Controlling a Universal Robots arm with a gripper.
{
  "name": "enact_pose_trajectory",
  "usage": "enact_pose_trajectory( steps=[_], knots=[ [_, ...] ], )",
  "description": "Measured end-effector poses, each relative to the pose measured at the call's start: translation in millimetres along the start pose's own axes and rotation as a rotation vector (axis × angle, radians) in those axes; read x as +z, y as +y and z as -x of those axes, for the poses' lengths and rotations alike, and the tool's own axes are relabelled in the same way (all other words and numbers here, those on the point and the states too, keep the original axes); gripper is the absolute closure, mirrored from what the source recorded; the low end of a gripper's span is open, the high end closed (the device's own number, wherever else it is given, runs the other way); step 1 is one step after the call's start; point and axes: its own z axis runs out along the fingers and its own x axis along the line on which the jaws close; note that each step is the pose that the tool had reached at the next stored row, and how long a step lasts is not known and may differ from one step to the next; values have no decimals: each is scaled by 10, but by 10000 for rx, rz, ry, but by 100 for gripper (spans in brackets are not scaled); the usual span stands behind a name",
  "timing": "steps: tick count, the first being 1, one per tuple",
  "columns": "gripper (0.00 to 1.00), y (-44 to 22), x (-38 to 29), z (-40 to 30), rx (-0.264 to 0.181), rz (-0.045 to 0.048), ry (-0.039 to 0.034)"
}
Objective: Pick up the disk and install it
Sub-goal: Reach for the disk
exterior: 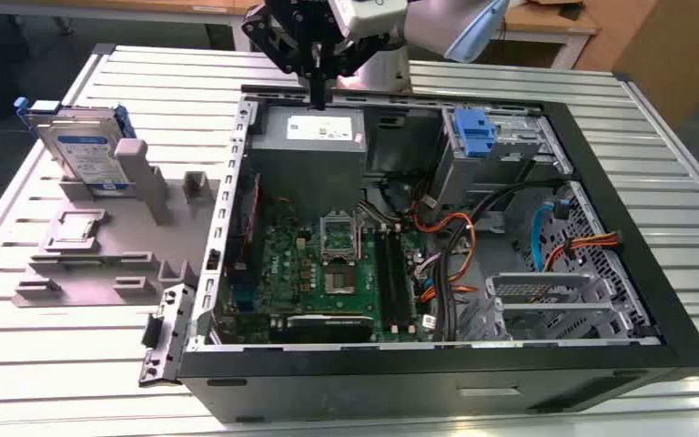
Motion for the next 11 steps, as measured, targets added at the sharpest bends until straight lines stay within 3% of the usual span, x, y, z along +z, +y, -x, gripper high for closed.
enact_pose_trajectory(
  steps=[11],
  knots=[
    [90, 0, -1, -7, 1, -2, 0]
  ],
)
